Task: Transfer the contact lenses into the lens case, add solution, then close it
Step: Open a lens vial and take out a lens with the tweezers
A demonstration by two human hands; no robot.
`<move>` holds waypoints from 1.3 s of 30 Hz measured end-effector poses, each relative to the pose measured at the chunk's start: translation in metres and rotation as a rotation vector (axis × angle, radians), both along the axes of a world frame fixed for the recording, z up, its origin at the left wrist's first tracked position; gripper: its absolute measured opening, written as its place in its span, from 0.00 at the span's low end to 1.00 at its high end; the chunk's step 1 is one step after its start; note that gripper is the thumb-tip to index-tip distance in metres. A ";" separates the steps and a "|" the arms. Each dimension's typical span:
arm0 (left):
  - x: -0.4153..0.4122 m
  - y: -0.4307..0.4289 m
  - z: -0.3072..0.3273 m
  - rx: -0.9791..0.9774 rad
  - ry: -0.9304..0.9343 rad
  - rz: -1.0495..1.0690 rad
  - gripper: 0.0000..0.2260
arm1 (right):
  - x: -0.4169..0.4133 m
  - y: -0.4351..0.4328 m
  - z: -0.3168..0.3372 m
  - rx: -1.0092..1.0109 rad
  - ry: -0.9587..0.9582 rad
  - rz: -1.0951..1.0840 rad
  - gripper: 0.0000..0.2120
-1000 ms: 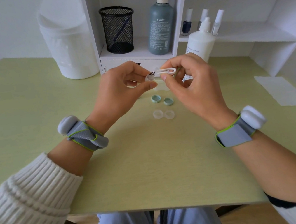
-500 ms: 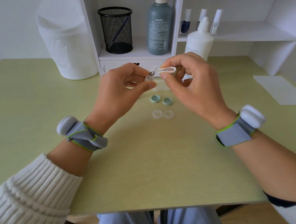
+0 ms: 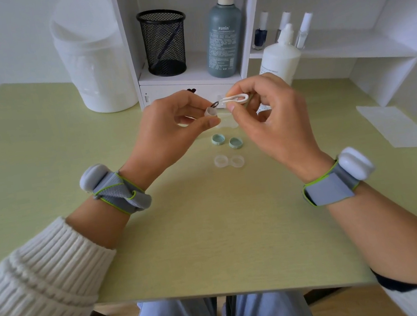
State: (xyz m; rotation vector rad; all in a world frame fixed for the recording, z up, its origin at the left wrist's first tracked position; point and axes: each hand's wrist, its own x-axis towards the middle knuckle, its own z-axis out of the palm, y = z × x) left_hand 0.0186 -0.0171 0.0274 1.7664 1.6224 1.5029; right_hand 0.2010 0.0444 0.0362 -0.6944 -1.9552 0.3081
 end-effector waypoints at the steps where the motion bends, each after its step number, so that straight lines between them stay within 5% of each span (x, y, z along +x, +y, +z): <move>1: 0.000 0.000 0.000 -0.001 -0.002 -0.001 0.09 | 0.000 0.000 0.000 0.001 0.001 0.000 0.03; 30: -0.001 0.003 -0.005 -0.025 0.003 0.001 0.08 | 0.008 -0.003 0.012 -0.021 0.008 -0.007 0.03; 39: 0.001 0.001 -0.003 -0.013 0.005 0.030 0.06 | 0.024 0.003 0.025 -0.087 -0.134 0.039 0.03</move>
